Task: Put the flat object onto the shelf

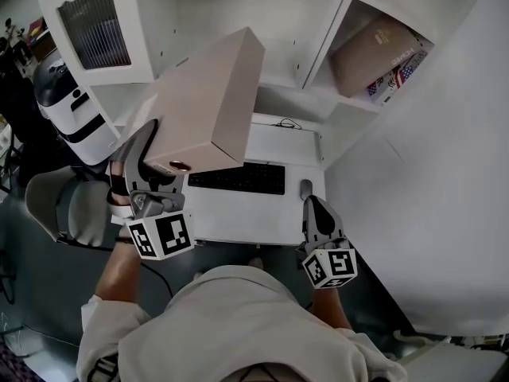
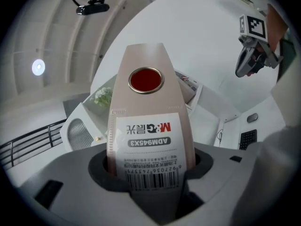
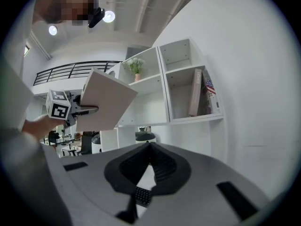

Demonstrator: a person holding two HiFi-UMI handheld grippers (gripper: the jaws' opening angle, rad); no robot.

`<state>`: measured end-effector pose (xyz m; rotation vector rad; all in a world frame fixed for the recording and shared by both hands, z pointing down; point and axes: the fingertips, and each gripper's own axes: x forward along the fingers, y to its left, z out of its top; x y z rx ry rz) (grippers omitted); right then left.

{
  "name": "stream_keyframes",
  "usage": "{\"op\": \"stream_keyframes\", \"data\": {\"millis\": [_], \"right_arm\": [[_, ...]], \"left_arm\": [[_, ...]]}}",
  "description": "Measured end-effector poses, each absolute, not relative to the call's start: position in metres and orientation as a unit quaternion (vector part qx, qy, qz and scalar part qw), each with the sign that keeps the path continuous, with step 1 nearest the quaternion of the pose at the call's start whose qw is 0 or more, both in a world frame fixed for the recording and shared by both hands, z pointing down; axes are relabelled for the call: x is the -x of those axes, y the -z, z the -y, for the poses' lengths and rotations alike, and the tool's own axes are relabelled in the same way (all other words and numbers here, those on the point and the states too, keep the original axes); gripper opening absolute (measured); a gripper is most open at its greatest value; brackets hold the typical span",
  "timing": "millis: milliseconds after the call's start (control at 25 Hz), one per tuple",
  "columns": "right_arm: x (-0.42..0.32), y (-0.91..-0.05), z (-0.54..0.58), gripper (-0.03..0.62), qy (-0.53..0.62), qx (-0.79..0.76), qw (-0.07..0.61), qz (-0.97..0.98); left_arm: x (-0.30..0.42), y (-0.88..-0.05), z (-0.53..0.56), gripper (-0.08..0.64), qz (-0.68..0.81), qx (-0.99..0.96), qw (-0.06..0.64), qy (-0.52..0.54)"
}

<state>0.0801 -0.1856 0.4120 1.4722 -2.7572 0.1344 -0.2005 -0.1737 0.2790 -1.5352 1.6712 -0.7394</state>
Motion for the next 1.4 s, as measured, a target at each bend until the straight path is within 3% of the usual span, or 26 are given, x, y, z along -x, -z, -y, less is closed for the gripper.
{"op": "stream_keyframes", "data": {"millis": [600, 1400], "right_arm": [[-0.109, -0.425, 0.219, 0.003, -0.063, -0.476, -0.007, 0.877], [-0.164, -0.439, 0.243, 0.003, -0.082, -0.523, -0.012, 0.849]], "left_arm": [[0.162, -0.265, 0.235, 0.278, -0.574, 0.510, 0.481, 0.422], [0.147, -0.300, 0.329, 0.276, -0.508, 0.505, 0.480, 0.507]]}}
